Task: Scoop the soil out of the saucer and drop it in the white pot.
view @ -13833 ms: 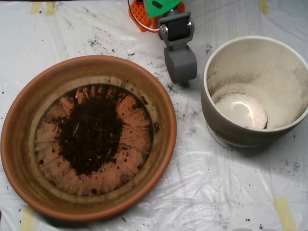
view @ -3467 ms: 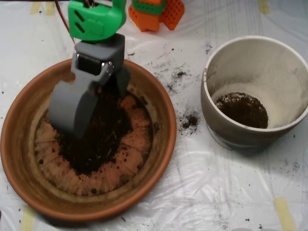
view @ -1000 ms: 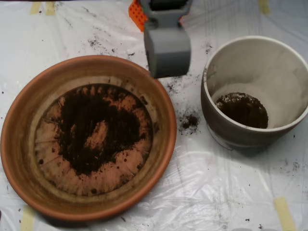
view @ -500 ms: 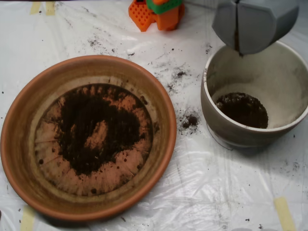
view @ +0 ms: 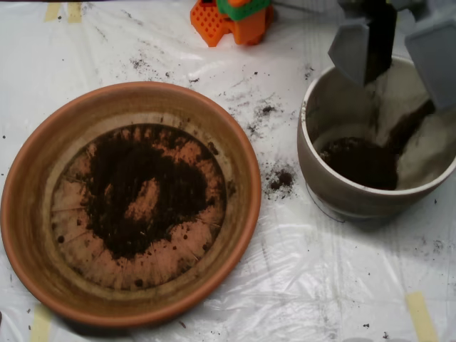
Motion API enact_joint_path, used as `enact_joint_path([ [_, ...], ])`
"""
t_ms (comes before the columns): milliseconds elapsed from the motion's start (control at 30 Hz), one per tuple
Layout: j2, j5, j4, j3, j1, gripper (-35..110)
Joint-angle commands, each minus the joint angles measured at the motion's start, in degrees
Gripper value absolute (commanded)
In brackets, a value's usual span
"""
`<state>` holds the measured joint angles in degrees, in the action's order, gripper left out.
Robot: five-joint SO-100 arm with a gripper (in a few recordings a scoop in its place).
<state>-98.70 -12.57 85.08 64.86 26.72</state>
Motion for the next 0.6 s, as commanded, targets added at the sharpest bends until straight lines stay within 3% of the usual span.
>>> enact_joint_path([
  [0,-1.49,0.18,0.88,-2.64,0.62,32],
  [367,-4.39,1.85,0.09,1.93,0.53,41],
  [567,-5.98,7.03,-2.64,4.66,-5.01,41],
])
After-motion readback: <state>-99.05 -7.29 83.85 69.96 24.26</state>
